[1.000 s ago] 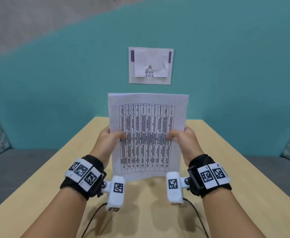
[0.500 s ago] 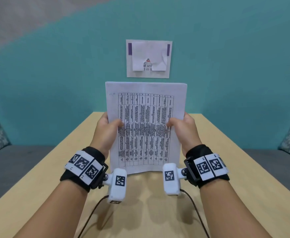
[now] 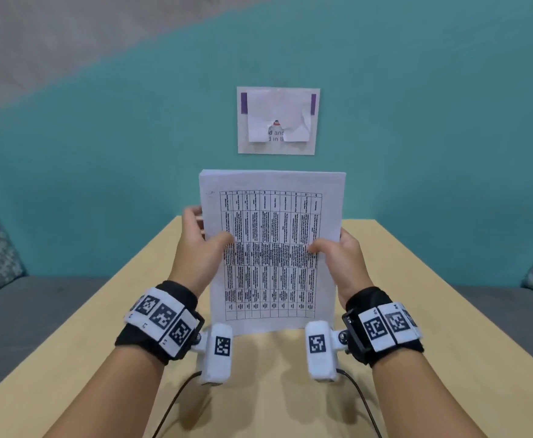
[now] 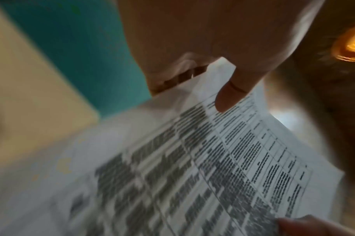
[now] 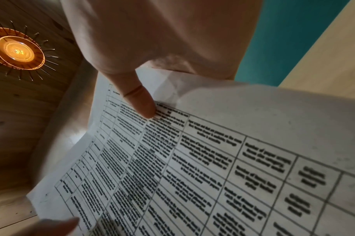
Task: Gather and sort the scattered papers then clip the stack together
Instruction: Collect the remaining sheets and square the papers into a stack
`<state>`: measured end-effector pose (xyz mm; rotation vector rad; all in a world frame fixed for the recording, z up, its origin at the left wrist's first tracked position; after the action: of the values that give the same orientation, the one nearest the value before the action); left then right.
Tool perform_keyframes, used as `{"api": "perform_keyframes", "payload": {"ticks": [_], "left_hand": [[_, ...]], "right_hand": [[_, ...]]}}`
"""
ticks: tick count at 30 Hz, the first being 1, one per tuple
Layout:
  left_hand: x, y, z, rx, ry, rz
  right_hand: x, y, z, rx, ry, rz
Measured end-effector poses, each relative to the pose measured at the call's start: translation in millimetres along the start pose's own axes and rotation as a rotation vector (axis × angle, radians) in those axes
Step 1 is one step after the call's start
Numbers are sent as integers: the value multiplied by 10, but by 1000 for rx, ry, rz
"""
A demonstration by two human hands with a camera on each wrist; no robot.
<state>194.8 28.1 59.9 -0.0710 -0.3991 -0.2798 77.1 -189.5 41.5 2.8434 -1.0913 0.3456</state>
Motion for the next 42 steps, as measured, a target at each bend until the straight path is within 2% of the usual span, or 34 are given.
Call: {"api": "perform_keyframes", "payload": {"ticks": [2,4,6,8,12,14,17,19,21,27,31,33,38,42], "left_hand": [[-36,37,319,159,-267,-18],[-109,15,583,359,-426,-73],[-152,-8,681,534,-433,-103],[-154,-3,701,617,-413,-93],[-169,26,692,571,-433,-26],[-117,79,613,378,-370,7],[-9,127,298,65,-115,9],[0,85,82,-10,22,-32],[-29,14,-79,-51,99,-80],[11,-94,-103,-133,92,-25],[-38,-105,-358,-146,220,-32],[-58,-115,-432,-137,239,-51],[-33,-119,-319,-126,213,-80],[-47,-135,-163,-130,224,-141]], "right_hand": [[-4,2,-10,7,11,-10],[-7,2,-22,15,18,-15],[-15,-1,-29,24,22,-25],[-15,-10,-26,24,20,-33],[-7,-16,-12,30,18,-30],[-6,-10,-8,31,15,-28],[0,-4,0,40,11,-26],[6,-5,16,40,2,-24],[8,-13,25,35,2,-24],[34,6,-45,44,58,39],[28,-11,92,2,10,17],[24,-24,139,-11,5,7],[45,-1,39,-36,11,13],[-46,114,-92,-41,-49,23]]}}
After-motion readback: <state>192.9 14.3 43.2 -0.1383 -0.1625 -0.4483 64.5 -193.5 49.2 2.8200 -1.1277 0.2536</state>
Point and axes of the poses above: each hand's wrist, its own x-axis towards the middle knuckle, its own y-axis out of the back of the hand, z = x × y, the point moved 6 cm from there along x, towards the middle knuckle, and after that the axes turned 5 degrees about -x, right-handed, at the moved point
